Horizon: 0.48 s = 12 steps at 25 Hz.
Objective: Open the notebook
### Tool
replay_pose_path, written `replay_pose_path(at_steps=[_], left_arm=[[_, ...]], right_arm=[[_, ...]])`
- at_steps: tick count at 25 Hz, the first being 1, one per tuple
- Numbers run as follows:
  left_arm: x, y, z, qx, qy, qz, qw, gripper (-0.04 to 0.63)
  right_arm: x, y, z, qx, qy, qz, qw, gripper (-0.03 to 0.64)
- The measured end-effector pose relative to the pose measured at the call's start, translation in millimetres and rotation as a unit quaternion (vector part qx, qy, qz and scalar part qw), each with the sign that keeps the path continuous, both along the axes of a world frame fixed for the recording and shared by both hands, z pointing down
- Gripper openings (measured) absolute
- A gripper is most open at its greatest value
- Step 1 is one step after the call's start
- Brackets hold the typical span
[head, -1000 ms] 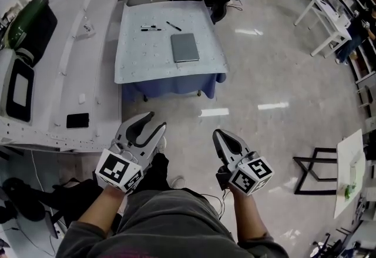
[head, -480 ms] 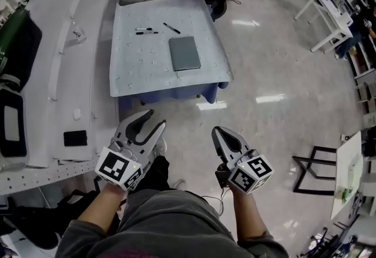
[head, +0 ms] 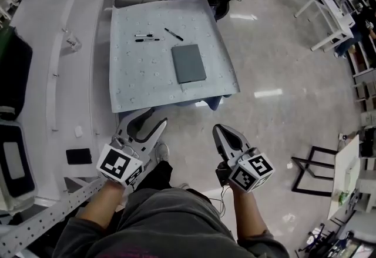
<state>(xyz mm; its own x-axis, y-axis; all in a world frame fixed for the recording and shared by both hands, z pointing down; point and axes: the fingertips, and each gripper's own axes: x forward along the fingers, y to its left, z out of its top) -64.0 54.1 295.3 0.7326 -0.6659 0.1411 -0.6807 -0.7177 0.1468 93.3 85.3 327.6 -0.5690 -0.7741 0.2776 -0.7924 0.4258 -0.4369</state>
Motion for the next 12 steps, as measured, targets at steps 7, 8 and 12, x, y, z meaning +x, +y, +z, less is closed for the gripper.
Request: replay_pose_path(at_steps=[7, 8, 12], left_arm=[[-20.2, -52.8, 2.0, -0.003, -0.004, 0.002, 1.0, 0.156], [-22.3, -58.3, 3.3, -0.004, -0.005, 0.002, 1.0, 0.156], [-27.1, -79.2, 8.2, -0.005, -0.004, 0.003, 1.0, 0.156]], right_arm=[[-19.9, -51.2, 0.7, -0.006, 0.003, 0.005, 1.0, 0.003], [-21.5, -56.7, 1.4, -0.006, 0.003, 0.005, 1.0, 0.003], [-27.4, -77.9, 3.6, -0.008, 0.005, 0.008, 1.0, 0.003]])
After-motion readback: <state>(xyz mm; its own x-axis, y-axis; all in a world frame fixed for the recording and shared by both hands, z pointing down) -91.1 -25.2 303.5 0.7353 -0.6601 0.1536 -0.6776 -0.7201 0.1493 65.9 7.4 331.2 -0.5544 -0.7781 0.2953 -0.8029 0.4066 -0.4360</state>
